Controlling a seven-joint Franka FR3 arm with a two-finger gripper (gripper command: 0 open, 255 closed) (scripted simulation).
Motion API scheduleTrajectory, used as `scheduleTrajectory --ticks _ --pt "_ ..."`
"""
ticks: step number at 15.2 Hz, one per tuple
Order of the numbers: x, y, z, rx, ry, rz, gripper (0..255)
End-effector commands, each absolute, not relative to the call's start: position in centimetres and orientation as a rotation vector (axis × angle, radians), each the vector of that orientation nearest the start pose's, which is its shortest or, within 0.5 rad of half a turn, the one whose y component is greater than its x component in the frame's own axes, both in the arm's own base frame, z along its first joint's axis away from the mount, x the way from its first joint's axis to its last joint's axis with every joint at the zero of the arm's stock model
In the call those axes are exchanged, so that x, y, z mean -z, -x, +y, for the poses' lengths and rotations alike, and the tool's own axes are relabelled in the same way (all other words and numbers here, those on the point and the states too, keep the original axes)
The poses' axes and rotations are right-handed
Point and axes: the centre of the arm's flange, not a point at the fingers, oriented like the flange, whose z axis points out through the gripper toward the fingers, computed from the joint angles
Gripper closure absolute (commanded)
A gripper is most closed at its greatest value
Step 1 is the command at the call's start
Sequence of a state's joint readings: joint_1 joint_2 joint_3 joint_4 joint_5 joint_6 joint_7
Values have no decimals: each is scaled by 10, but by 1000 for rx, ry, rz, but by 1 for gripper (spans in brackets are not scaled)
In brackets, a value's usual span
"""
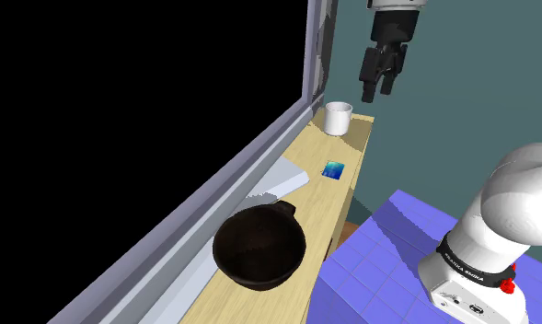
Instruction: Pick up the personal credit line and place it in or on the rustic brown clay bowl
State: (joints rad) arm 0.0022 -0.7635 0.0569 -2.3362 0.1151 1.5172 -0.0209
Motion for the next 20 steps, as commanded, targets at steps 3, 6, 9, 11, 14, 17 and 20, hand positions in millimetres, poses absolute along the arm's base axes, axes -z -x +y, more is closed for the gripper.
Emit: scheduleTrajectory --ticks 3,6,9,11,14,17,20 --pt "-565 -313 42 -61 3083 113 0" --pt "-529 -326 48 -20 3085 437 0" --pt "-494 -340 49 23 3052 762 0" --pt "-470 -349 48 51 3011 978 0" --pt "-435 -364 43 94 2919 1298 0" --pt "-401 -377 33 137 2792 1608 0" --pt "-376 -387 24 169 2672 1837 0"
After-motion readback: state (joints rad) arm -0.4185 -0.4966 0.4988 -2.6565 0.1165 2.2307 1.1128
